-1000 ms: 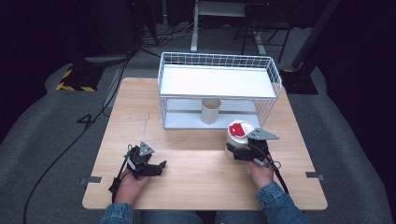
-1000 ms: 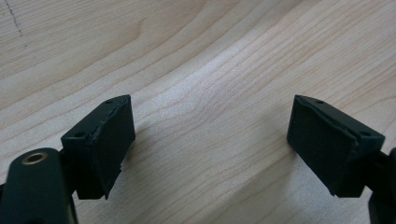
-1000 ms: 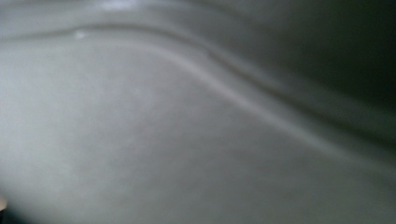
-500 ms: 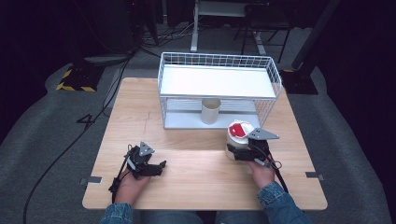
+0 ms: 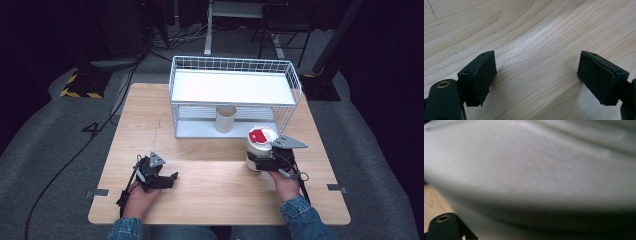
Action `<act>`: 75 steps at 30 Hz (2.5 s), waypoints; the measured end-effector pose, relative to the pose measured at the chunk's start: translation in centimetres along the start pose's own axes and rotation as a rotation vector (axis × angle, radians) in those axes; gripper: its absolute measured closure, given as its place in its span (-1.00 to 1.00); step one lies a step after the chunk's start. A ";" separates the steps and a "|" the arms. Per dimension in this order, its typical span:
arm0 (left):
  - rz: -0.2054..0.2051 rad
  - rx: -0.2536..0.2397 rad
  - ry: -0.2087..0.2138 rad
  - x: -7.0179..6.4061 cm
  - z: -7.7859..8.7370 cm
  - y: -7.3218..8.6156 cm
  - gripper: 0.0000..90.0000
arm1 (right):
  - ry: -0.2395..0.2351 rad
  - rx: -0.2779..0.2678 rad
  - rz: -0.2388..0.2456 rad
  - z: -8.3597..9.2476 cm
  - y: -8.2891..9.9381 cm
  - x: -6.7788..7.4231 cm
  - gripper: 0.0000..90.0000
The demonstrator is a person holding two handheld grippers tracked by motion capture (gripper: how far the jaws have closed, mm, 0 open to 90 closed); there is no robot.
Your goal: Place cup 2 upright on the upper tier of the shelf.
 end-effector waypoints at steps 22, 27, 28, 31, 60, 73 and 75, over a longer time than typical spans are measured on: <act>0.006 0.000 -0.002 0.0 0.0 0.0 -0.64 | -0.008 -0.082 0.013 3.5 -5.2 -1.1 -0.70; 0.006 0.000 -0.003 0.0 0.0 0.0 -0.64 | -0.003 -0.087 0.024 4.1 -6.3 -1.7 -0.70; 0.007 -0.003 -0.006 0.0 0.0 0.0 -0.63 | -0.004 -0.087 0.021 4.4 -6.8 -1.9 -0.70; 0.009 -0.001 -0.001 0.0 0.0 0.0 -0.63 | -0.009 -0.091 0.017 4.6 -7.3 -2.2 -0.70; 0.016 -0.005 -0.014 0.0 0.0 0.0 -0.62 | -0.014 -0.147 0.052 5.7 -15.6 -4.9 -0.70; 0.016 -0.004 -0.011 0.0 -0.1 0.0 -0.62 | -0.017 -0.168 0.065 4.3 -18.8 -5.9 -0.70; 0.015 -0.004 -0.013 0.0 0.0 0.0 -0.62 | -0.016 -0.165 0.070 4.1 -19.1 -6.0 -0.70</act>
Point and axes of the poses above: each handheld gripper's, and its own axes: z roughly backward along the jaws, y roughly out of its underside, x roughly to its left, the point moved 10 cm from there along -z, roughly forward along the jaws, and after that the axes turned 8 degrees about z, right-handed, at the moved point
